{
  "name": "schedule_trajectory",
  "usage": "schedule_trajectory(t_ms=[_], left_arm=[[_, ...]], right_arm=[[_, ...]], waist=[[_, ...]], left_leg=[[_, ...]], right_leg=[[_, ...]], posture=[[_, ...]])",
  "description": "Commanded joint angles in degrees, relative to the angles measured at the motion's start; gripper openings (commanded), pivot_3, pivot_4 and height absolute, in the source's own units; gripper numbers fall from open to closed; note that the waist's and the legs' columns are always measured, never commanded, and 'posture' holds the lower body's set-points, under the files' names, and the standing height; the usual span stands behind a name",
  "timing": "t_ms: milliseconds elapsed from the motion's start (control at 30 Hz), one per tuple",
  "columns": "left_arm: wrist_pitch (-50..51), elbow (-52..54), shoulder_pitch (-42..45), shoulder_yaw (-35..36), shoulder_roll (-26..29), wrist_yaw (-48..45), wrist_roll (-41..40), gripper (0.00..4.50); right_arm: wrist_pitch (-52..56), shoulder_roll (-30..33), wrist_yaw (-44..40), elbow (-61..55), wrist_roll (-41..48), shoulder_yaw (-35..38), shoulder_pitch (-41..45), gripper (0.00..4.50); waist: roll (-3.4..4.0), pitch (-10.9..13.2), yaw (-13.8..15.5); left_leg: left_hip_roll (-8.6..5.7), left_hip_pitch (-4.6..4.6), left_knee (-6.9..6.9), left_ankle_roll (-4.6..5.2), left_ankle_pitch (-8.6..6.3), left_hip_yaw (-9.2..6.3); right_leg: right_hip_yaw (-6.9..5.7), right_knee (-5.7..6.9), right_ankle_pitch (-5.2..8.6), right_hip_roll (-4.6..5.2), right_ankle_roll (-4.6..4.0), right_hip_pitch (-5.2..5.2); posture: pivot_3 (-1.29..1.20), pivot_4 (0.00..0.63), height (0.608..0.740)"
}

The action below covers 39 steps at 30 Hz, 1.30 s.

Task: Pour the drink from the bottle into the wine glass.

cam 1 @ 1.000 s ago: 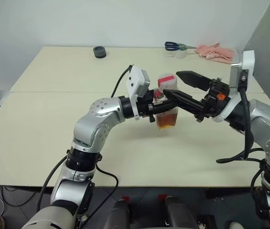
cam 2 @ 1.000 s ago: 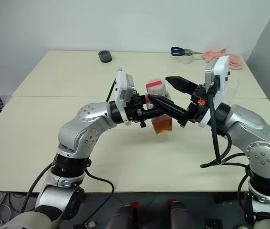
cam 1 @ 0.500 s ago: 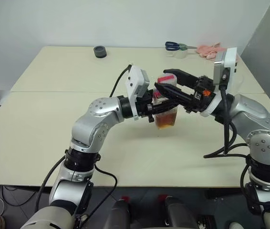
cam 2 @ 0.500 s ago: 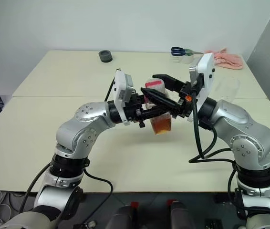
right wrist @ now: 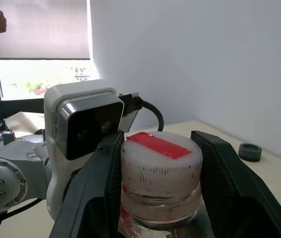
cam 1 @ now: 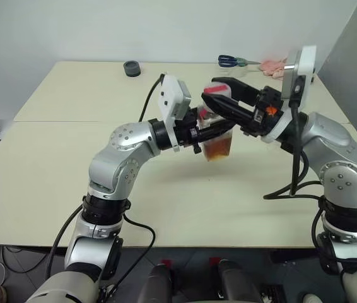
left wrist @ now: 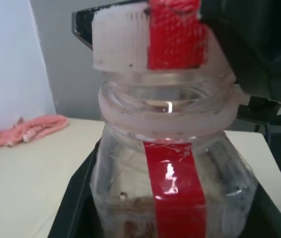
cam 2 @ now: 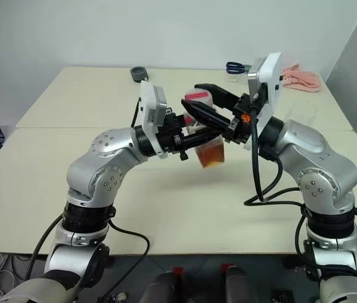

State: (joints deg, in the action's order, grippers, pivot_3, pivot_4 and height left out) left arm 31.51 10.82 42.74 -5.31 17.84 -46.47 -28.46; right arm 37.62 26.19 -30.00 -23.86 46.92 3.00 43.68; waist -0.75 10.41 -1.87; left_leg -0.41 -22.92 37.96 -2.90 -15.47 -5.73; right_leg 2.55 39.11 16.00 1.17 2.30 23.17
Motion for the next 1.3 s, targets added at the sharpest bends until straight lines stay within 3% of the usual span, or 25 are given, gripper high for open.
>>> schedule_trajectory(t_ms=[33, 267, 367, 467, 600, 667, 733, 833, 967, 1000, 1200, 1300], left_arm=[[-0.03, 1.02, -0.39, -1.44, -0.49, -0.77, -0.51, 1.84], [-0.36, 0.66, -0.21, -1.67, -0.54, -0.87, -0.67, 1.84], [-0.35, 0.70, -0.21, -1.69, -0.56, -0.91, -0.66, 1.84], [-0.23, 1.25, -0.61, -1.67, -0.46, -0.87, -0.77, 1.84], [-0.13, 2.08, -1.52, -1.59, -0.28, -0.66, -0.94, 1.84], [-0.25, 1.88, -1.29, -1.68, -0.67, -0.37, -0.88, 1.84], [-0.31, 1.63, -1.02, -1.73, -0.94, -0.27, -0.79, 1.84], [-0.51, 0.99, -0.54, -1.83, -1.22, -0.57, -0.75, 1.84], [-0.66, 0.66, 0.04, -2.10, -1.30, -1.07, -0.40, 1.84], [-0.61, 0.67, 0.13, -2.10, -1.34, -1.06, -0.41, 1.84], [0.07, 1.20, 0.16, -1.71, -0.79, -1.01, -0.86, 1.84], [-0.01, 1.26, 0.01, -1.76, -0.71, -0.97, -0.92, 1.84]], right_arm=[[-5.01, 1.42, -1.36, -0.56, -2.99, 2.82, 3.20, 1.81], [-2.42, 4.17, -7.05, 0.05, -1.21, 1.84, 1.41, 1.81], [-1.77, 4.35, -6.00, 1.24, -1.75, 2.94, 1.54, 1.81], [1.16, 5.21, 0.04, 1.75, -0.19, 8.97, -1.92, 1.81], [1.57, 9.06, 2.23, -6.13, -2.12, 15.74, -16.99, 1.81], [-1.05, 9.04, 8.82, -8.11, -12.28, 15.24, -28.65, 1.81], [-4.54, 6.94, 13.03, -8.07, -18.93, 14.37, -35.44, 1.81], [-11.50, -1.54, 17.00, -1.94, -24.54, 10.66, -43.37, 1.81], [-18.66, -7.49, 20.07, 8.06, -32.51, 6.08, -45.50, 1.81], [-19.17, -8.82, 20.80, 10.02, -32.89, 6.15, -45.37, 2.48], [-20.77, -10.55, 20.89, 11.39, -35.10, 5.82, -46.71, 4.48], [-20.01, -9.21, 20.36, 8.12, -34.97, 6.96, -47.30, 4.48]], waist=[[0.00, 0.01, 0.03], [0.00, 0.01, 0.01], [0.00, 0.01, -0.04], [-0.01, 0.01, 0.07], [-0.03, 0.01, 1.02], [-0.03, 0.01, 1.18], [-0.03, 0.02, 1.25], [-0.04, 0.00, 0.57], [0.07, -0.01, -0.65], [0.08, -0.02, -0.79], [0.09, -0.03, -0.65], [0.09, -0.03, -0.30]], left_leg=[[-0.02, 0.00, -0.01, 0.00, 0.00, -0.01], [-0.01, -0.02, 0.00, 0.00, 0.00, -0.01], [0.02, 0.01, 0.00, 0.00, 0.00, -0.01], [0.02, 0.00, 0.00, 0.00, 0.00, -0.03], [0.01, -0.10, -0.02, 0.01, 0.00, -0.18], [-0.01, -0.14, -0.04, 0.02, -0.01, -0.09], [-0.05, -0.14, -0.02, 0.02, -0.02, 0.03], [-0.06, -0.01, 0.01, 0.02, -0.01, 0.23], [0.11, 0.22, -0.08, 0.01, 0.01, 0.24], [0.10, 0.22, -0.08, 0.01, 0.02, 0.27], [0.07, 0.20, -0.02, -0.06, 0.06, 0.20], [0.05, 0.19, -0.04, -0.06, 0.06, 0.17]], right_leg=[[0.00, 0.00, 0.00, 0.03, 0.00, 0.00], [-0.01, -0.01, 0.00, 0.02, 0.00, 0.00], [-0.01, 0.02, 0.00, 0.00, 0.00, 0.00], [-0.02, 0.01, 0.00, -0.01, -0.01, 0.00], [-0.11, -0.10, 0.00, 0.10, -0.01, -0.06], [-0.01, -0.12, 0.00, 0.15, -0.01, -0.01], [0.07, -0.11, 0.00, 0.16, 0.00, 0.00], [0.25, -0.02, -0.01, 0.11, 0.04, 0.01], [0.26, 0.01, 0.00, -0.15, 0.04, -0.09], [0.31, 0.04, 0.00, -0.15, 0.04, -0.06], [0.28, 0.04, -0.01, -0.13, 0.04, -0.12], [0.25, 0.04, -0.01, -0.12, 0.04, -0.11]], posture=[[0.00, 0.150, 0.740], [0.00, 0.150, 0.740], [0.00, 0.150, 0.740], [0.00, 0.150, 0.740], [0.00, 0.150, 0.740], [0.00, 0.150, 0.740], [0.00, 0.150, 0.740], [0.00, 0.150, 0.740], [0.00, 0.150, 0.740], [0.00, 0.150, 0.740], [0.00, 0.150, 0.740], [0.00, 0.150, 0.740]])
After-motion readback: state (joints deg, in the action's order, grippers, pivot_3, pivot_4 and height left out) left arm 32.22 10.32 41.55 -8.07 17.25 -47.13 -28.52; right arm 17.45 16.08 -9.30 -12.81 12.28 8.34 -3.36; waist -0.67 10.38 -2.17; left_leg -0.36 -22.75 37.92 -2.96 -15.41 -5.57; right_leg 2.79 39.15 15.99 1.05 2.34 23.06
